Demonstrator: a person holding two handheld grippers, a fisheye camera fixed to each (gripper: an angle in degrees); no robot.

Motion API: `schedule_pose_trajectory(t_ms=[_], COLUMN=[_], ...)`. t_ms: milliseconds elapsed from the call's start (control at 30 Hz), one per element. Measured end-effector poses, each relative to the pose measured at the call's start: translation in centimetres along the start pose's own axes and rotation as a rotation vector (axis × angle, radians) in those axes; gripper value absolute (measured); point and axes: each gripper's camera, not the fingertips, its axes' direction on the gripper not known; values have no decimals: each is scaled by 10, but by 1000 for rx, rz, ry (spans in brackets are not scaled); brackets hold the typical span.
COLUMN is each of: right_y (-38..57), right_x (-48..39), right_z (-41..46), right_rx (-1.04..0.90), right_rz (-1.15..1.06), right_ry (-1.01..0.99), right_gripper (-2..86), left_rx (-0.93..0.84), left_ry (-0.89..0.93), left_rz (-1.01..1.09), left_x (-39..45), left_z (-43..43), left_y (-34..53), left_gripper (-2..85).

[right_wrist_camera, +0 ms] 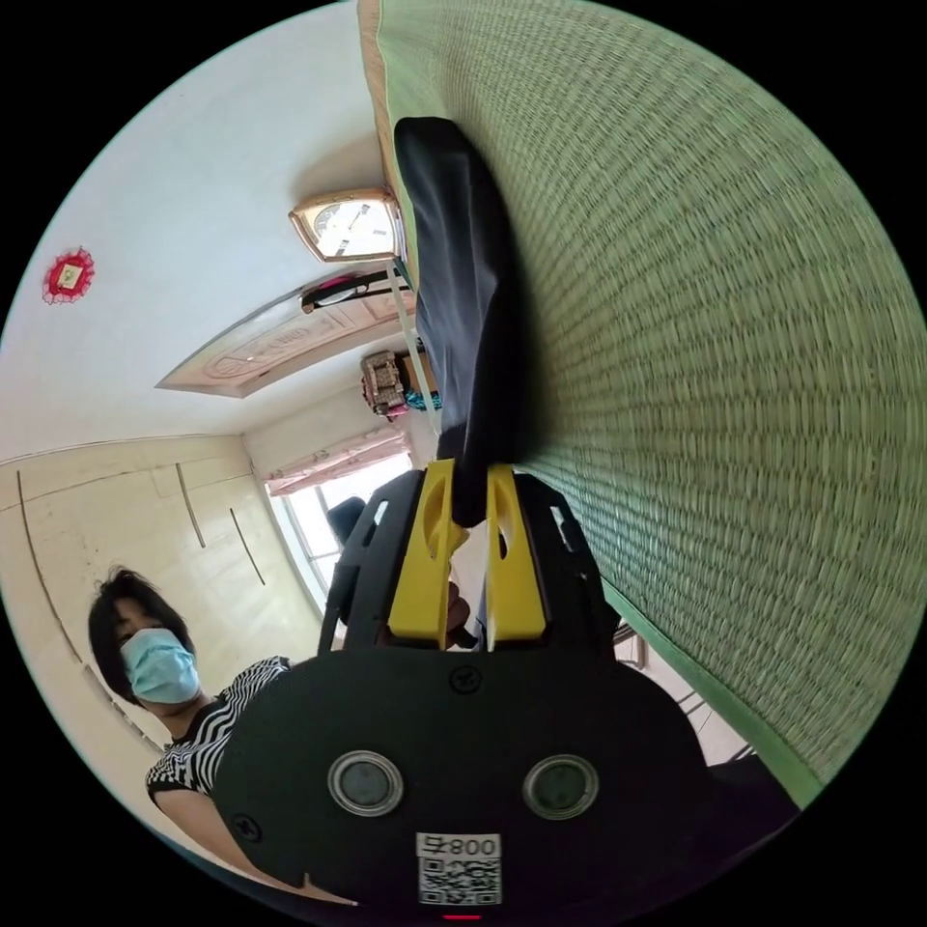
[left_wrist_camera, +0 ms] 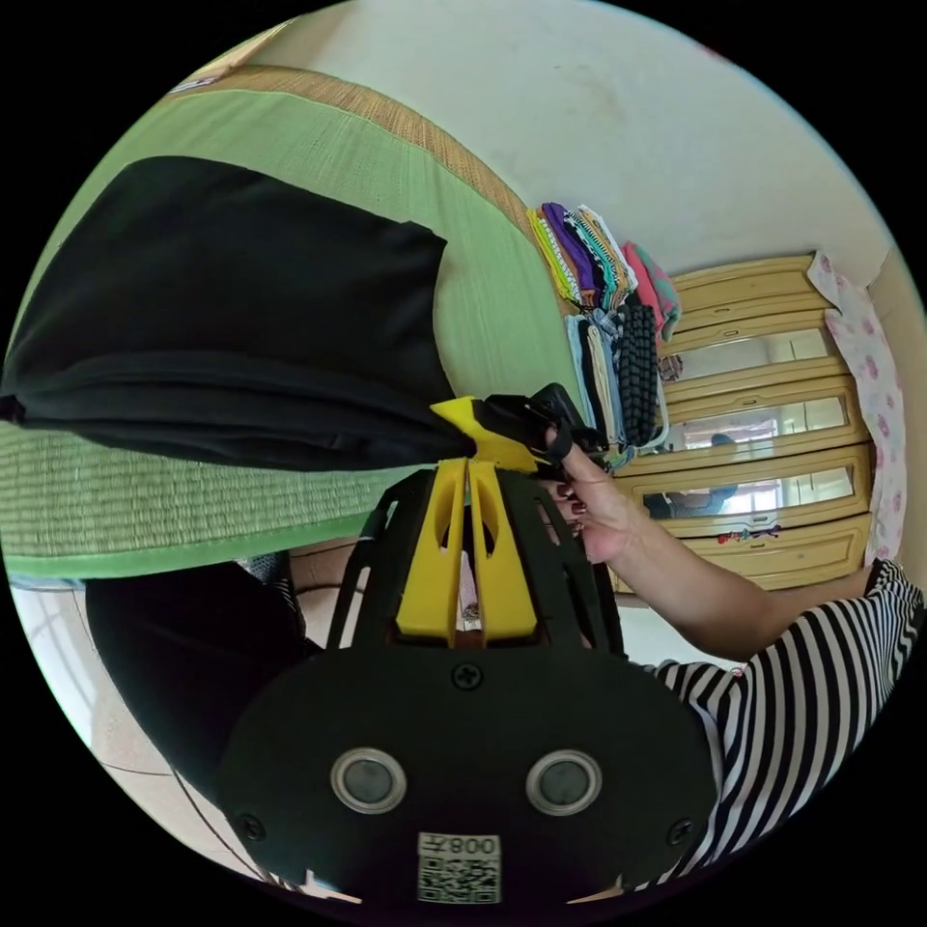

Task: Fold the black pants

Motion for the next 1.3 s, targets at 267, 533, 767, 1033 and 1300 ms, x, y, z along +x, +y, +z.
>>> schedule_pose_trajectory(t_ms=[267,533,767,1033,1300], right_y=[9,12,20,28,45], right_x=[-48,-108,-140,-174,-198], right_z=[12,33,50,77,100], right_rx=[-1,-31,-15,-32,-42], right_rz=[-62,-141,-155,-181,-189], right_ry=[-41,10,7,22,28], right_gripper=[33,29,23,21,20], left_rx=[241,579,604,591,555], left_ry=[248,510,557,559,566], left_rz=[-306,-621,-727,-753,-797], left_x=[-87,-160,-180,-174,-156], left_z=[-64,-98,-101,-102,-88], left_y=[33,57,48,31,12], left_gripper=[39,108,142,158,129])
